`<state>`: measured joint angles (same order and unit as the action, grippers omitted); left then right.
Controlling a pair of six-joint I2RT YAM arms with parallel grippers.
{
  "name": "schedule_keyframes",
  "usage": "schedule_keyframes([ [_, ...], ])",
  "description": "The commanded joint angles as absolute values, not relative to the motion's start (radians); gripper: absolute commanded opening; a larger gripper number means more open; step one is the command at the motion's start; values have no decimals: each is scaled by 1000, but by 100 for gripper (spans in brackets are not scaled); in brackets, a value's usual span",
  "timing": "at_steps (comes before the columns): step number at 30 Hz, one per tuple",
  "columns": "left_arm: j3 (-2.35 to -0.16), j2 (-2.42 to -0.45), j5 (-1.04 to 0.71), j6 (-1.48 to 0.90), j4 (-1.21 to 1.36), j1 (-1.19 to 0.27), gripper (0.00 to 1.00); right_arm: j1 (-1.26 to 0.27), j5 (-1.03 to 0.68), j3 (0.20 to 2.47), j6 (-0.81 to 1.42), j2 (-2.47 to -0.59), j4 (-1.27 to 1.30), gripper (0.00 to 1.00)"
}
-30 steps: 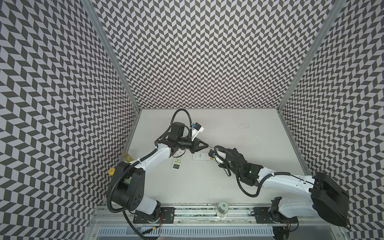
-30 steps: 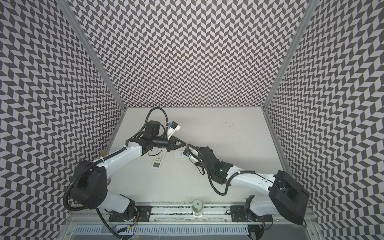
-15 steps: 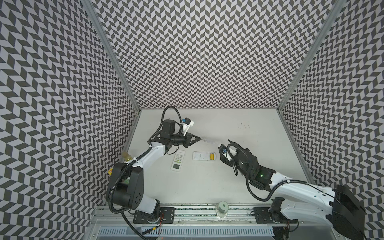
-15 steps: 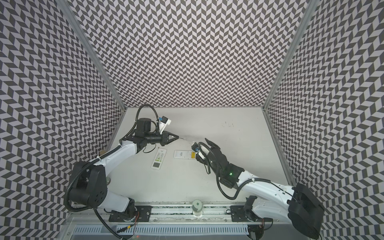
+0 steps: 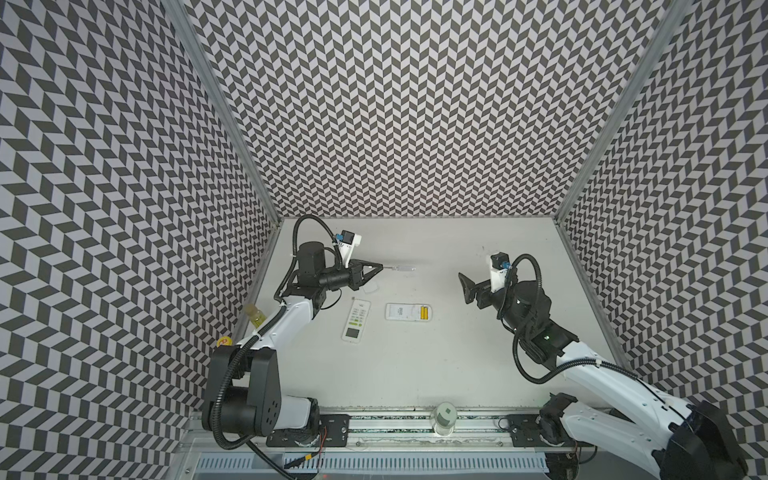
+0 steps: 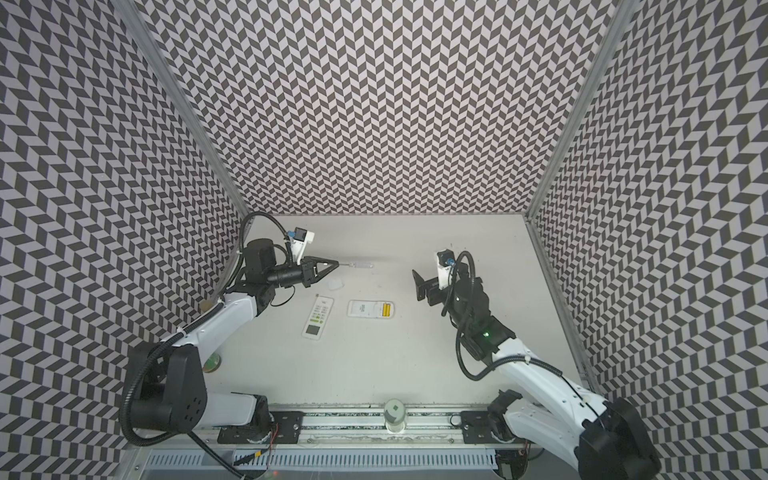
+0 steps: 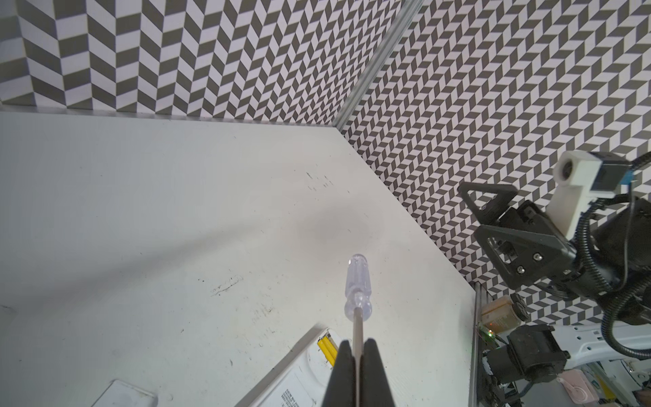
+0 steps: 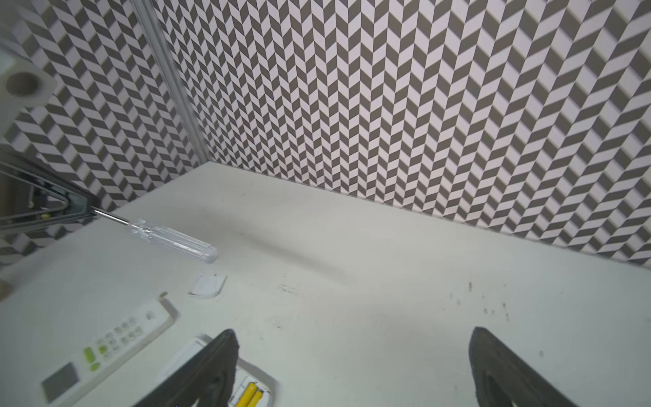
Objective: Unload the batteries from the remote control
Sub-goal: 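Bring the right gripper back toward the screwdriver held by the left gripper, then close the right gripper on the screwdriver next to the left gripper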
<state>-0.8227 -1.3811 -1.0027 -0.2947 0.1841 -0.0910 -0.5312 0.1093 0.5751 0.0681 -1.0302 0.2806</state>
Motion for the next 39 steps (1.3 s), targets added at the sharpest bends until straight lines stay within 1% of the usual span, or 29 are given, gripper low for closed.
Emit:
schedule_keyframes([
  [1,-785,-1350,-1059,-401,341,-74,0,-480,-82,625,280,-1085,302,100],
  [5,-736,-1341,-1124,-496,467,-75,0,-452,-247,698,347,-1162,272,99],
  [10,-726,-1337,-1124,-550,519,-82,0,-445,-411,749,392,-1214,293,99],
  [12,-724,-1342,-1157,-570,542,-83,0,-441,-475,761,412,-1230,312,100],
  [16,-730,-1341,-1149,-562,531,-98,0,-436,-566,753,472,-1270,410,95],
  [18,-744,-1341,-1171,-580,536,-99,0,-436,-660,767,493,-1316,466,93],
  [21,-748,-1344,-1189,-607,570,-102,0,-438,-757,824,492,-1389,444,91],
  [23,-750,-1347,-1206,-618,581,-110,0,-439,-787,833,523,-1422,486,88],
  [33,-773,-1379,-1257,-702,666,-168,0,-445,-931,841,659,-1503,719,86],
  [39,-779,-1391,-1264,-744,700,-186,0,-492,-934,849,695,-1544,789,83],
])
